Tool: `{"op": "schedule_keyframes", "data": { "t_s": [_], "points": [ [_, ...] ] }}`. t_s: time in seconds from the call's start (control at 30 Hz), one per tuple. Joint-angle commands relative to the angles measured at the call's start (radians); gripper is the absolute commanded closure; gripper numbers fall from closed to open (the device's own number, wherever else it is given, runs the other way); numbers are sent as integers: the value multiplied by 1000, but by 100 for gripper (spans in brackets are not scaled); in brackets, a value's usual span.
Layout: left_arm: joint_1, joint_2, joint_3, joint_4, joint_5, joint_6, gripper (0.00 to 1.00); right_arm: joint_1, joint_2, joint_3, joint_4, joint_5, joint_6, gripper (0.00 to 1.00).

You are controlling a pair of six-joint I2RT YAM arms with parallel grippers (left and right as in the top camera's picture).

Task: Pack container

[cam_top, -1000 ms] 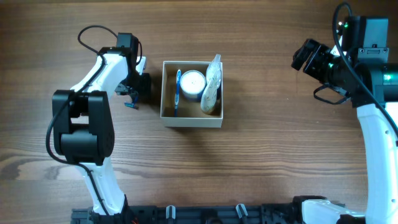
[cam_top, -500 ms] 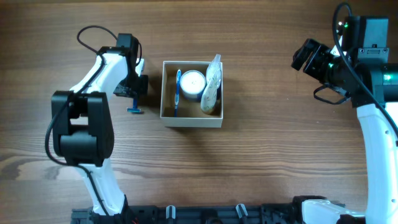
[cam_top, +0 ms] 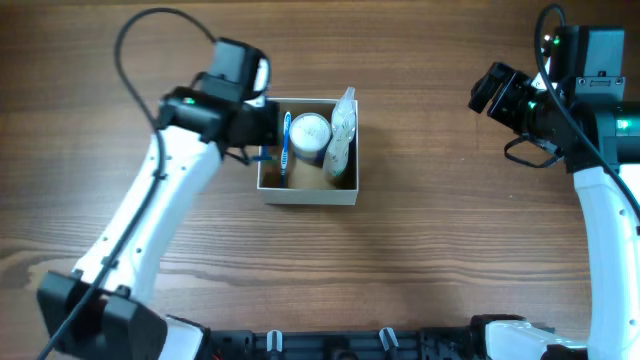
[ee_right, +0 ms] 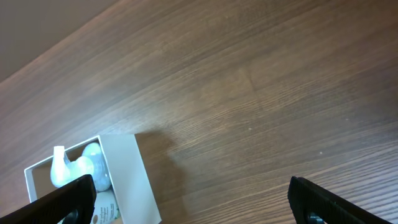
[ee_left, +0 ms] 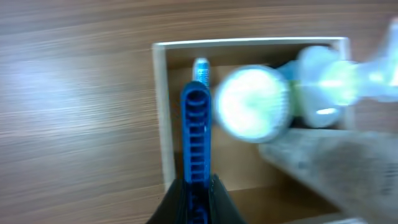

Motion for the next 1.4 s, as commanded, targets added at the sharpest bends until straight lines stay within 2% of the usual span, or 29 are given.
{"op": "schedule_keyframes", "data": {
  "t_s": [0.0, 0.1, 0.13, 0.17, 0.2, 0.23, 0.27, 0.3, 0.43, 0.6, 0.73, 0.97, 1.03, 1.13, 1.2, 1.37],
  "points": [
    [-42, 96, -5, 40, -3, -145, 92, -2, 6, 11, 2, -12, 12, 0],
    [-42, 160, -5, 46, -21, -161, 92, -2, 6, 11, 2, -12, 12, 0],
    [-37, 164, -5, 43, -61, -161, 85, -2, 6, 11, 2, -12, 13, 0],
    [-36, 157, -4, 42, -74, -160, 68, -2, 6, 11, 2, -12, 13, 0],
    [-34, 148, -4, 42, -76, -160, 37, -2, 6, 11, 2, -12, 12, 0],
    [-35, 129, -4, 39, -75, -160, 19, -2, 6, 11, 2, -12, 12, 0],
    [-35, 99, -1, 17, -75, -159, 7, -2, 6, 11, 2, -12, 12, 0],
    [-35, 61, 4, -13, -75, -159, 2, -2, 6, 11, 2, -12, 12, 0],
    [-38, -54, 18, -80, -74, -161, 0, -2, 6, 11, 2, -12, 12, 0],
    [-37, -333, 18, -187, -6, -160, 0, -2, 6, 11, 2, -12, 12, 0],
    [-35, -492, 18, -273, -34, -123, 0, -2, 6, 11, 2, -12, 12, 0],
    [-20, -696, -38, -248, -87, -122, 0, -2, 6, 11, 2, -12, 13, 0],
    [34, -756, -121, -179, -80, -122, 0, -2, 6, 11, 2, -12, 12, 0],
    [237, -921, -435, 48, 49, -122, 0, -2, 6, 11, 2, -12, 12, 0],
    [306, -1007, -604, 151, 100, -123, 0, -2, 6, 11, 2, -12, 12, 0],
    [345, -1252, -1014, 362, 122, -122, 0, -2, 6, 11, 2, -12, 13, 0]
  ]
}}
